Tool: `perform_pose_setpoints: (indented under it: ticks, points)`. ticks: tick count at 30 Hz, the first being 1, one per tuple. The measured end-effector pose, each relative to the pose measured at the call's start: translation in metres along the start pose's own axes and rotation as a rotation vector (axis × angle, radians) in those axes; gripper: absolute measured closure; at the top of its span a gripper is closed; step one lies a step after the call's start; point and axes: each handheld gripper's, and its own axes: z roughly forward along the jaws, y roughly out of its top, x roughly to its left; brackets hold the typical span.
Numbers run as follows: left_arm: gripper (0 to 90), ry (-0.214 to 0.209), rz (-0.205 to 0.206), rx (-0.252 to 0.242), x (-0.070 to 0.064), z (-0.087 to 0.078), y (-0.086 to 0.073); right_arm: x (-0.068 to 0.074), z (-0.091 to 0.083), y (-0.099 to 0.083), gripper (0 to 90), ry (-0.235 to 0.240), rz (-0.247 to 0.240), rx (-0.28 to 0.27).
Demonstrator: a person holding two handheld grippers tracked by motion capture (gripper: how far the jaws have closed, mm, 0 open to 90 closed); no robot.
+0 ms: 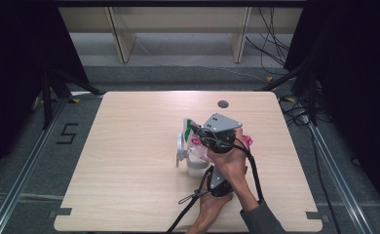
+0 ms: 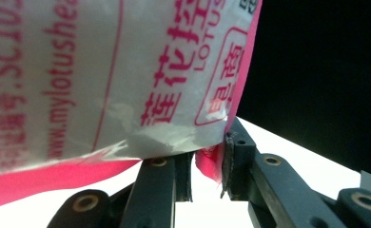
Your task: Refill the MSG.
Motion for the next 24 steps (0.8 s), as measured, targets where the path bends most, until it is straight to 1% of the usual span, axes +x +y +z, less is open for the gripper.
perform_pose_setpoints:
  ticks: [1,2,3,4,5,6,7,8,9,10,11,12,13,14,15,16,17,18,19,20,21,23,24]
  points:
    - [76.3,0.002,-0.011,-0.007,-0.0008,0.0009,-0.0003,0.0001,0.0003,0.0000,90.0,-0.005,-0.006,-0.002]
    - [76.3,0.002,-0.008,0.002,-0.0006,0.0013,-0.0010,-0.0001,0.0004,-0.0002,90.0,0.001,-0.003,0.010]
    - [76.3,0.003,0.007,0.017,0.0005,0.0010,-0.0018,-0.0006,0.0021,-0.0013,89.9,-0.011,-0.002,0.011]
    - [76.3,0.004,0.006,0.019,0.0007,0.0010,-0.0021,-0.0024,0.0031,-0.0026,90.0,-0.012,-0.006,0.012]
    - [76.3,0.007,-0.001,0.008,-0.0001,0.0016,-0.0020,-0.0014,0.0033,-0.0030,90.0,0.014,0.022,0.024]
    - [76.3,-0.003,0.028,0.031,0.0016,0.0006,-0.0012,-0.0013,0.0023,-0.0024,90.0,0.014,0.025,0.024]
    - [76.3,0.001,0.015,0.016,-0.0002,0.0017,-0.0002,-0.0018,0.0017,-0.0019,90.0,-0.003,0.009,0.009]
    - [76.3,0.006,-0.009,-0.012,-0.0024,0.0034,-0.0005,-0.0014,0.0006,-0.0010,89.9,0.006,0.015,0.019]
    - [76.3,0.003,-0.006,0.000,-0.0023,0.0026,-0.0004,-0.0017,0.0006,-0.0009,89.9,0.006,0.016,0.023]
    - [76.2,0.002,0.004,0.010,-0.0015,0.0025,-0.0009,-0.0025,0.0015,-0.0015,90.0,-0.001,0.005,0.018]
    - [76.3,0.005,0.006,0.006,-0.0011,0.0030,-0.0016,-0.0030,0.0023,-0.0022,89.9,-0.007,-0.002,0.013]
    - [76.3,0.006,0.004,0.004,-0.0008,0.0030,-0.0016,-0.0033,0.0023,-0.0025,90.0,-0.001,-0.007,0.015]
    - [76.3,-0.001,0.032,0.035,0.0013,0.0010,-0.0008,-0.0027,0.0022,-0.0023,89.9,-0.009,0.005,0.008]
    - [76.3,0.003,0.035,0.027,0.0011,0.0013,-0.0011,-0.0027,0.0013,-0.0015,89.9,-0.002,0.008,0.010]
    - [76.3,0.002,0.035,0.028,0.0011,0.0011,-0.0011,-0.0022,0.0008,-0.0011,89.9,0.009,0.019,0.018]
    - [76.3,0.003,0.033,0.027,0.0011,0.0013,-0.0015,-0.0019,0.0015,-0.0014,89.9,0.009,0.017,0.018]
    - [76.3,0.002,0.005,0.010,-0.0003,0.0019,-0.0020,-0.0031,0.0021,-0.0016,89.9,-0.007,-0.008,0.013]
    - [76.3,0.008,-0.004,0.003,-0.0009,0.0024,-0.0022,-0.0018,0.0034,-0.0024,89.9,-0.003,0.005,0.020]
    - [76.3,0.007,-0.002,0.001,-0.0008,0.0022,-0.0021,-0.0012,0.0036,-0.0025,89.9,0.009,0.015,0.028]
    - [76.3,0.012,-0.001,-0.007,-0.0011,0.0026,-0.0023,-0.0023,0.0030,-0.0018,89.9,-0.003,-0.004,0.015]
    - [76.3,0.005,0.036,0.025,0.0011,0.0011,-0.0016,-0.0023,0.0026,-0.0013,89.9,-0.006,-0.004,0.011]
    - [76.2,0.008,-0.003,0.002,-0.0015,0.0026,-0.0020,-0.0024,0.0027,-0.0014,89.9,-0.006,-0.008,0.012]
    - [76.2,0.006,-0.012,-0.012,-0.0018,0.0040,-0.0026,-0.0021,0.0036,-0.0021,89.9,-0.009,-0.007,0.016]
